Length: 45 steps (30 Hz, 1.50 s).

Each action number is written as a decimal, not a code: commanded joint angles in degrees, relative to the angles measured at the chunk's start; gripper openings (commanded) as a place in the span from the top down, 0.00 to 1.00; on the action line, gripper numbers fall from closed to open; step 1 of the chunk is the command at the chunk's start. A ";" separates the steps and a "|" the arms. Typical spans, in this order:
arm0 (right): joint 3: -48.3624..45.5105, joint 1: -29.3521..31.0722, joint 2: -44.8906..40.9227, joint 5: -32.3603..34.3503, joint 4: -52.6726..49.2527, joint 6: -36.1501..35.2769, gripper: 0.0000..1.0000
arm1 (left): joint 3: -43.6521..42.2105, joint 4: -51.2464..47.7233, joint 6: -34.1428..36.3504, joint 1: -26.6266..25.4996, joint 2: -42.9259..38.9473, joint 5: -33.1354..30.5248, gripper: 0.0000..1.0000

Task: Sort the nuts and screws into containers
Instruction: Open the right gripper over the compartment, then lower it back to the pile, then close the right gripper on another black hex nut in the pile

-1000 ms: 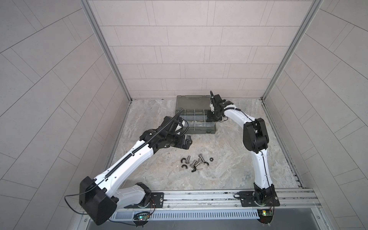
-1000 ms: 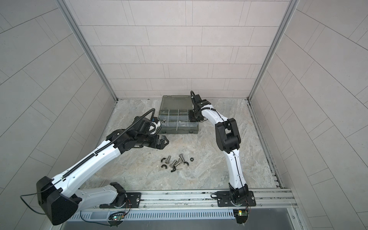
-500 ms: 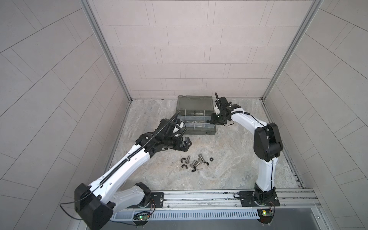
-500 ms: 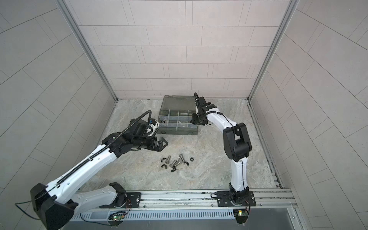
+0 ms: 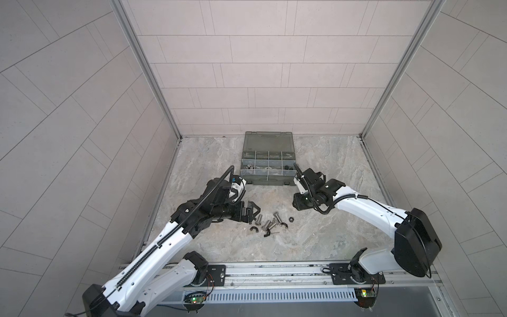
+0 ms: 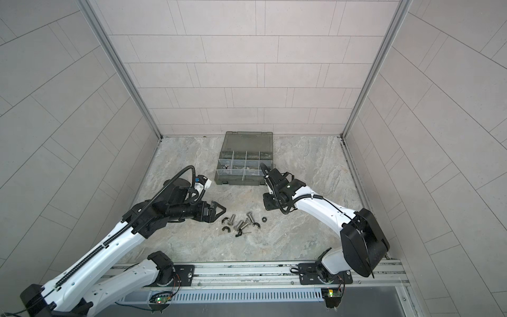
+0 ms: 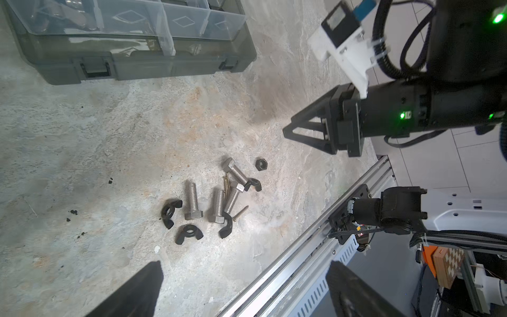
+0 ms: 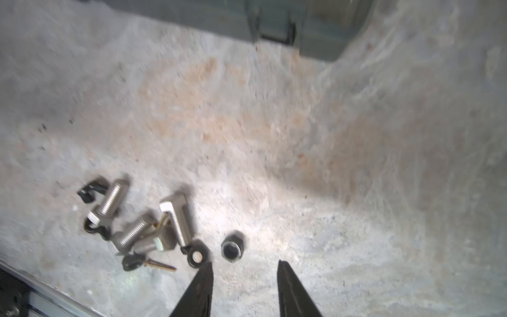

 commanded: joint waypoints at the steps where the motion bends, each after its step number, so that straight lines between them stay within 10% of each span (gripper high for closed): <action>1: -3.31 1.52 -1.58 2.75 2.37 2.84 0.60 | -1.39 0.82 -0.96 0.14 -0.77 0.29 0.00; 45: -0.52 8.56 13.12 4.73 4.68 3.34 0.76 | -2.95 -0.81 -1.07 0.14 -3.64 -2.56 0.00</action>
